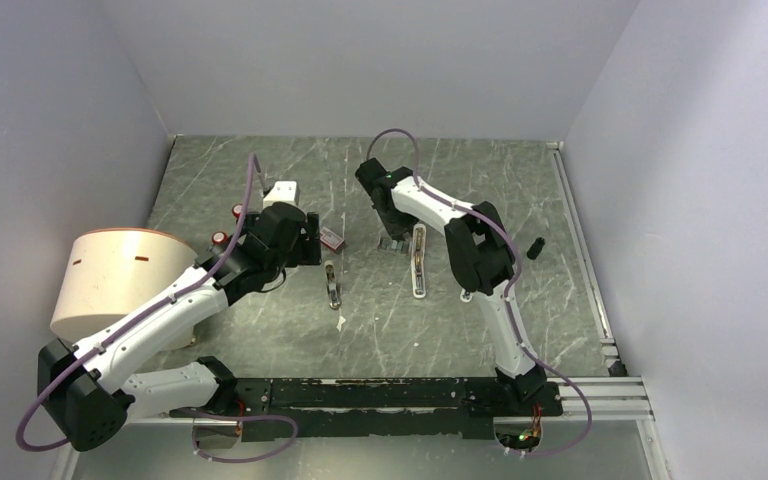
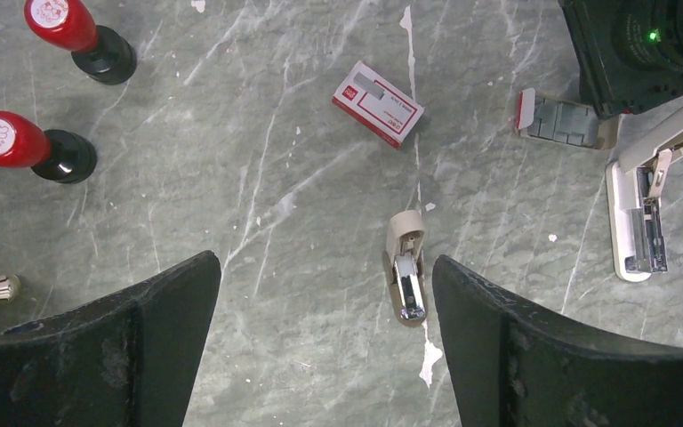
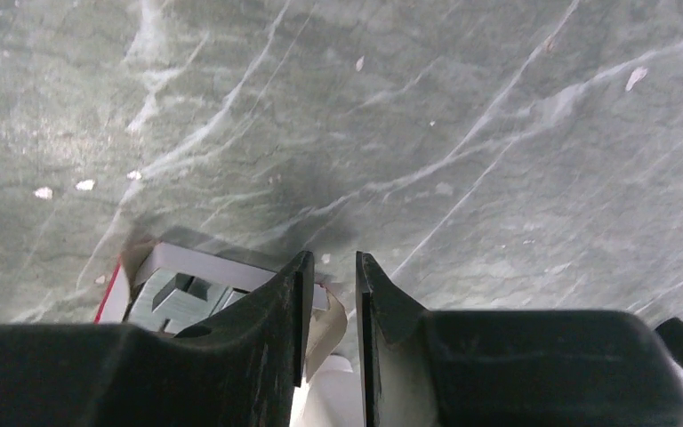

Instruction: Load the staples into the stapler

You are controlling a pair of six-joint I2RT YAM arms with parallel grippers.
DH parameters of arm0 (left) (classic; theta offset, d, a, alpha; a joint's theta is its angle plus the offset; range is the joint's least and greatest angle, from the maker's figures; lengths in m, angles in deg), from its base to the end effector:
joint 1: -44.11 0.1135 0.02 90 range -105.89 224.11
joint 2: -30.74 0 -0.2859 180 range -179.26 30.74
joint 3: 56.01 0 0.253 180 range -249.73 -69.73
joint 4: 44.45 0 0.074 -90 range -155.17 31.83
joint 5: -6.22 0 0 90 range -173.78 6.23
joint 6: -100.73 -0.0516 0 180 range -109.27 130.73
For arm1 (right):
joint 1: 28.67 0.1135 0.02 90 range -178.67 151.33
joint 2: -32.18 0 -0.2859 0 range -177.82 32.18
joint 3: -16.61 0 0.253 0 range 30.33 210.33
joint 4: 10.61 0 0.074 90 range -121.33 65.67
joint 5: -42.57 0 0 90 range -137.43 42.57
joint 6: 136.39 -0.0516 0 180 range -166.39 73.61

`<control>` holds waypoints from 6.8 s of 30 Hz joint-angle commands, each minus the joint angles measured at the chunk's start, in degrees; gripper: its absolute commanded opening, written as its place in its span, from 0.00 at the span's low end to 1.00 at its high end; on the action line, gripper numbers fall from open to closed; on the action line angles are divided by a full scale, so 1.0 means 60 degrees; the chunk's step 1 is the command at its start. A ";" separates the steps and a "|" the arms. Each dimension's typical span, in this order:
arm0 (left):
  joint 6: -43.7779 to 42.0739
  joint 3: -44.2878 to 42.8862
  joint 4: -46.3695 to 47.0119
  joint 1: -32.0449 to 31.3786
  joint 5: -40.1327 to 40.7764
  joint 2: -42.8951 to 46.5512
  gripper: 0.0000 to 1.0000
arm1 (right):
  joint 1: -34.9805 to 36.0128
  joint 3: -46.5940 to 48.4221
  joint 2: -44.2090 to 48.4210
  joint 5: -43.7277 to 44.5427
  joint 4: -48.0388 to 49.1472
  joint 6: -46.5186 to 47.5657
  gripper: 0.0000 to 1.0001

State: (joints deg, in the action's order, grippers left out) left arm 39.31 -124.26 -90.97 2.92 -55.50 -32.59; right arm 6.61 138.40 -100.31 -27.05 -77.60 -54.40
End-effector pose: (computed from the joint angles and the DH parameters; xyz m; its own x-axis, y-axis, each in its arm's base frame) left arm 0.1915 -0.1351 0.3114 -0.5886 -0.0447 -0.8072 0.0361 0.9960 -0.0815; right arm 0.4086 0.2671 0.1578 -0.8568 -0.4462 -0.2585 -0.3650 0.8789 -0.3072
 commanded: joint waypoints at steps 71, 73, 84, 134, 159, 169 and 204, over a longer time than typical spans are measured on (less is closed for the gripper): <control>0.0089 0.0064 0.0237 0.0047 0.0182 -0.0006 0.92 | 0.1280 -0.3065 0.2079 -0.2310 0.2383 -0.1091 0.29; 0.0100 0.0064 0.0224 0.0050 0.0190 -0.0006 0.92 | 0.1271 -0.3097 0.2170 -0.2323 0.2411 -0.1083 0.27; 0.0111 0.0079 0.0236 0.0047 0.0181 0.0052 0.92 | 0.1330 -0.3336 0.3154 -0.2317 0.2283 -0.1082 0.26; 0.0087 0.0166 0.0383 0.0045 0.0020 0.0096 0.91 | 0.3119 -0.6533 0.4606 -0.0907 0.2765 -0.5096 0.53; 0.0130 0.0217 0.0412 0.0052 -0.0068 0.0111 0.91 | 0.3506 -0.7465 0.4741 -0.0469 0.1793 -0.6242 0.47; 0.0130 0.0227 0.0441 0.0039 -0.0097 0.0067 0.91 | 0.3493 -0.7618 0.5169 -0.1122 0.2612 -0.5612 0.32; 0.0100 0.0181 0.0442 0.0039 -0.0068 -0.0014 0.91 | 0.3003 -0.7063 0.4471 -0.1088 0.2864 -0.4324 0.28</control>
State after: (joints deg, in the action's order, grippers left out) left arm 39.90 -123.19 -89.74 2.94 -55.59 -32.74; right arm 25.17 96.24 -72.14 -33.19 -61.25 -80.58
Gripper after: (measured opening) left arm 0.908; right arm 0.281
